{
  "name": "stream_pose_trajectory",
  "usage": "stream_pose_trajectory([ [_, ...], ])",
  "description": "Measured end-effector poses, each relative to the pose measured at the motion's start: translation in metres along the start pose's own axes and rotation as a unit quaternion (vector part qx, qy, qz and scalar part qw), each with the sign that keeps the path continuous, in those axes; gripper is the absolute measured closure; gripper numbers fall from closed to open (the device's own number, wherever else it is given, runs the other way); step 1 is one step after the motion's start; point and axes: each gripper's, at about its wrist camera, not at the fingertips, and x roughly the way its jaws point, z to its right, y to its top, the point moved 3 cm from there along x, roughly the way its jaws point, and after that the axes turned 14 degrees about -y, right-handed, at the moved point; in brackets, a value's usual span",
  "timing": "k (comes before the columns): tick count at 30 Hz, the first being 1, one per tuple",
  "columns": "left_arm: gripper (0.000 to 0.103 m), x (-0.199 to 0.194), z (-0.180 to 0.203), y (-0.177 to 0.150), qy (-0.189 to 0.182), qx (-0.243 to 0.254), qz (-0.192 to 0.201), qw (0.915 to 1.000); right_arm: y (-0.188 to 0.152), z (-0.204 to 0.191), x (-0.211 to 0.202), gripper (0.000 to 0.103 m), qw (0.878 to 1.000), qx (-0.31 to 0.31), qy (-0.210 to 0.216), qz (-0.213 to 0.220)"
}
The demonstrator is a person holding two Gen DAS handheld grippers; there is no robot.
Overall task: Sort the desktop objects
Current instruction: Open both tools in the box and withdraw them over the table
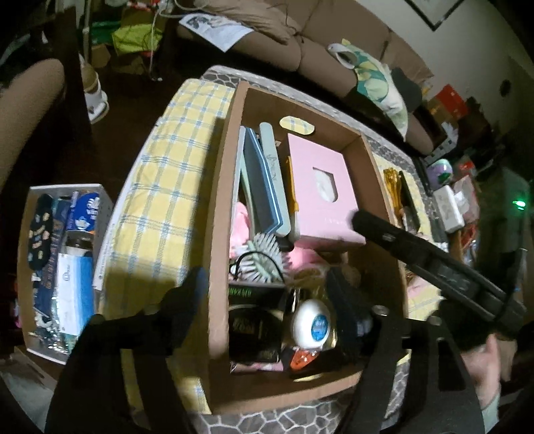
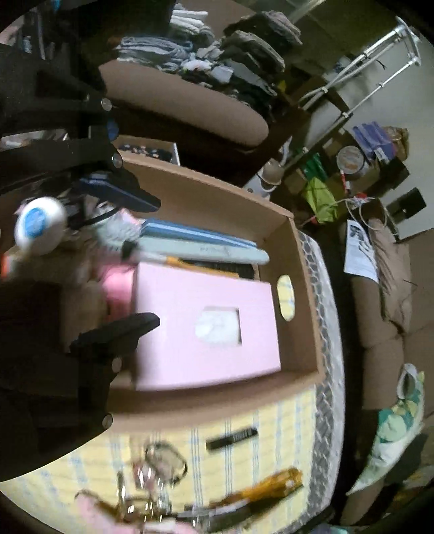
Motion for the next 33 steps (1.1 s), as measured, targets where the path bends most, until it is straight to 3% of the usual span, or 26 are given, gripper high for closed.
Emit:
stream_pose_trajectory([
  [3,0.016,-0.009,0.006,-0.014,0.018,0.008,0.008,0.9998,-0.011,0.009,-0.019,0.012,1.0,-0.02,-0.018,0.014],
  [4,0.006,-0.011,0.007,-0.018,0.023,0.01,0.009,0.9996,-0.017,0.015,-0.026,0.01,0.999,-0.026,-0.026,0.02],
  [6,0.0,-0.016,0.014,-0.03,0.029,0.018,0.013,0.9993,-0.03,0.023,-0.039,0.0,0.997,-0.041,-0.044,0.038],
  [10,0.0,-0.025,0.028,-0.052,0.038,0.026,0.015,0.9988,-0.055,0.037,-0.053,0.0,0.994,-0.069,-0.079,0.04],
  [23,0.0,-0.044,0.082,-0.112,0.078,0.066,0.022,0.9946,-0.115,0.068,-0.115,0.0,0.993,-0.05,-0.09,0.056],
  [33,0.0,-0.034,0.138,-0.142,0.072,0.093,0.025,0.9927,-0.142,0.113,-0.149,0.0,0.993,-0.024,-0.091,0.068],
])
